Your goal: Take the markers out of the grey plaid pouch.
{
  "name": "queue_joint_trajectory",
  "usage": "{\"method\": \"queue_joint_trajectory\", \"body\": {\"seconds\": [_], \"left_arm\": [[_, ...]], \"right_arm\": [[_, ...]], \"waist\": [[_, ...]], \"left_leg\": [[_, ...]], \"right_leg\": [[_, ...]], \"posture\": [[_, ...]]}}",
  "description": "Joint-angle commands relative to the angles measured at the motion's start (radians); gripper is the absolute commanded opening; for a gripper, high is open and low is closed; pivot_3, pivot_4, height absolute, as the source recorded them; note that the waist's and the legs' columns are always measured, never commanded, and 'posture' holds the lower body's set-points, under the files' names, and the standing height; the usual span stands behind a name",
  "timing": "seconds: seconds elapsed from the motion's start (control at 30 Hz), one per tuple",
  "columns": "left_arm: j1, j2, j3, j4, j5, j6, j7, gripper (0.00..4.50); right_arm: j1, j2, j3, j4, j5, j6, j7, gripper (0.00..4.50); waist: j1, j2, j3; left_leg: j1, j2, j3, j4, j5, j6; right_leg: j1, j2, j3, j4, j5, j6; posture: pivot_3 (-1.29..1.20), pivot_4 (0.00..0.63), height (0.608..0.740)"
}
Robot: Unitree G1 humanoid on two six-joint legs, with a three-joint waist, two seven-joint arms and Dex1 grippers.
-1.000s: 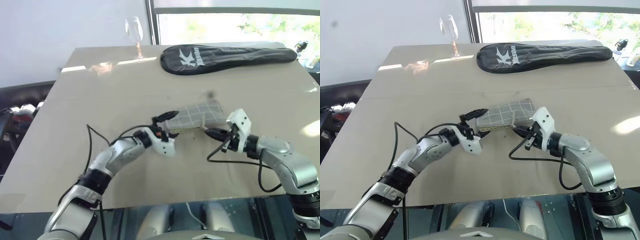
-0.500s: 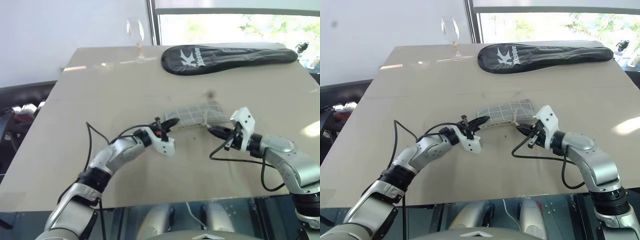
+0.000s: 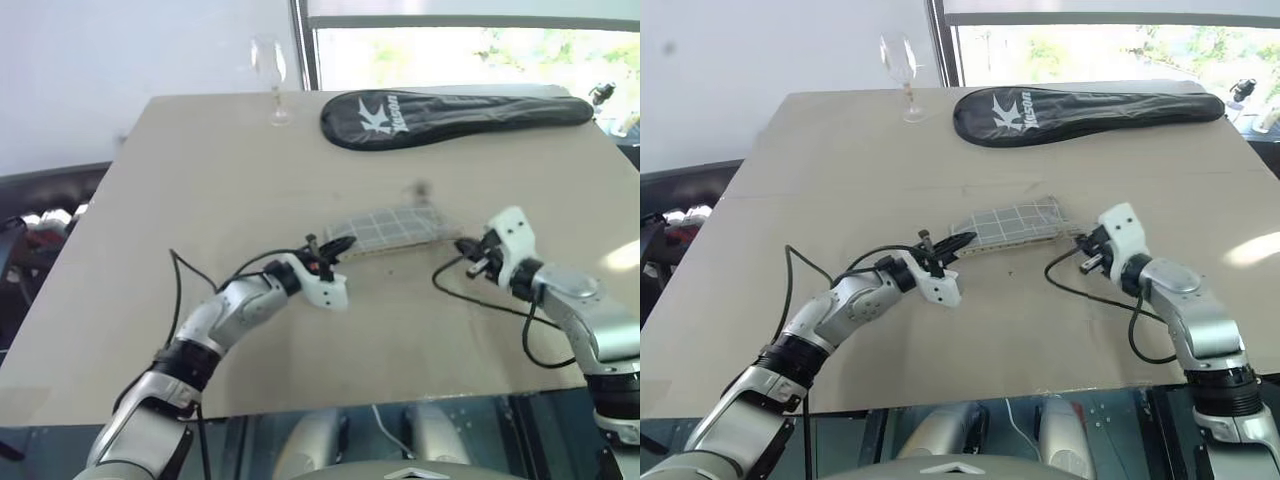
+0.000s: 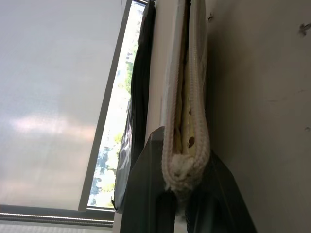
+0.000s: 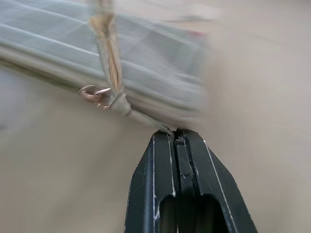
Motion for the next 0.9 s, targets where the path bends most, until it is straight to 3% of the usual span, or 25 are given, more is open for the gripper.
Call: {"method": "queue_joint_trajectory", "body": {"seconds": [0.03, 0.13, 0.27, 0.37, 0.53, 0.57, 0.63, 0.7, 0.73, 0.9], "left_arm": [[0.016, 0.028, 0.035, -0.028, -0.027, 0.011, -0.011, 0.04], [0.017, 0.028, 0.039, -0.044, -0.037, 0.019, -0.023, 0.04], [0.019, 0.022, 0.04, -0.07, -0.051, 0.031, -0.039, 0.0], [0.018, 0.016, 0.039, -0.081, -0.058, 0.038, -0.048, 0.0], [0.017, 0.009, 0.038, -0.088, -0.059, 0.04, -0.056, 0.0], [0.018, 0.007, 0.038, -0.092, -0.06, 0.042, -0.057, 0.0], [0.019, 0.004, 0.038, -0.1, -0.061, 0.045, -0.061, 0.0], [0.02, 0.001, 0.037, -0.107, -0.061, 0.048, -0.064, 0.0], [0.022, 0.0, 0.037, -0.111, -0.06, 0.049, -0.066, 0.0], [0.034, -0.004, 0.041, -0.149, -0.063, 0.058, -0.081, 0.0]], "right_arm": [[-0.023, -0.018, -0.079, 0.037, -0.063, -0.001, -0.095, 0.0], [-0.02, -0.011, -0.084, 0.011, -0.003, 0.018, -0.043, 0.0], [0.01, -0.028, -0.019, -0.095, 0.077, 0.057, 0.086, 1.2], [0.029, -0.023, 0.004, -0.189, 0.179, 0.119, 0.173, 2.71], [0.018, 0.001, 0.017, -0.307, 0.322, 0.236, 0.213, 2.71], [0.012, 0.008, 0.018, -0.315, 0.338, 0.246, 0.211, 2.11], [-0.003, 0.025, 0.016, -0.318, 0.359, 0.258, 0.202, 1.48], [-0.016, 0.038, 0.02, -0.308, 0.36, 0.26, 0.189, 0.37], [-0.025, 0.046, 0.027, -0.291, 0.347, 0.251, 0.178, 0.11], [-0.053, 0.067, 0.042, -0.221, 0.293, 0.216, 0.138, 0.04]], "waist": [[-0.001, 0.0, 0.0], [-0.002, 0.0, 0.0], [-0.001, 0.0, 0.0], [-0.003, 0.0, 0.0], [-0.001, 0.0, 0.0], [0.0, 0.0, 0.0], [0.0, 0.0, 0.0], [0.0, 0.0, 0.0], [0.0, 0.0, 0.0], [0.0, 0.0, 0.0]], "left_leg": [[0.0, 0.0, 0.0, 0.0, 0.0, 0.0], [0.0, 0.0, 0.0, 0.0, 0.0, 0.0], [0.0, 0.0, 0.0, 0.0, 0.0, 0.0], [0.0, 0.0, 0.0, 0.0, 0.0, 0.0], [-0.001, 0.0, 0.0, 0.0, 0.0, 0.0], [-0.001, 0.0, 0.0, 0.0, 0.0, 0.0], [-0.001, 0.0, 0.0, 0.0, 0.0, 0.0], [-0.001, 0.0, 0.0, 0.0, 0.0, 0.0], [-0.001, 0.0, 0.0, 0.0, 0.0, 0.0], [-0.001, 0.0, 0.0, 0.0, 0.0, 0.0]], "right_leg": [[0.0, 0.0, 0.0, 0.0, 0.0, 0.0], [0.0, 0.0, 0.001, 0.0, 0.0, 0.0], [0.0, 0.0, 0.0, 0.0, 0.0, 0.0], [0.0, 0.0, 0.0, 0.0, 0.0, 0.0], [0.0, 0.0, 0.0, -0.001, 0.0, 0.0], [0.0, 0.0, 0.0, -0.001, 0.0, 0.0], [0.0, 0.0, 0.0, -0.001, 0.0, 0.0], [0.0, 0.0, 0.0, -0.001, 0.0, 0.0], [0.0, 0.0, 0.0, -0.001, 0.0, 0.0], [0.0, 0.0, 0.0, -0.001, 0.0, 0.0]], "posture": [[0.0, 0.15, 0.74], [0.0, 0.15, 0.74], [0.0, 0.15, 0.74], [0.0, 0.15, 0.74], [0.0, 0.15, 0.74], [0.0, 0.15, 0.74], [0.0, 0.15, 0.74], [0.0, 0.15, 0.74], [0.0, 0.15, 0.74], [0.0, 0.15, 0.74]]}}
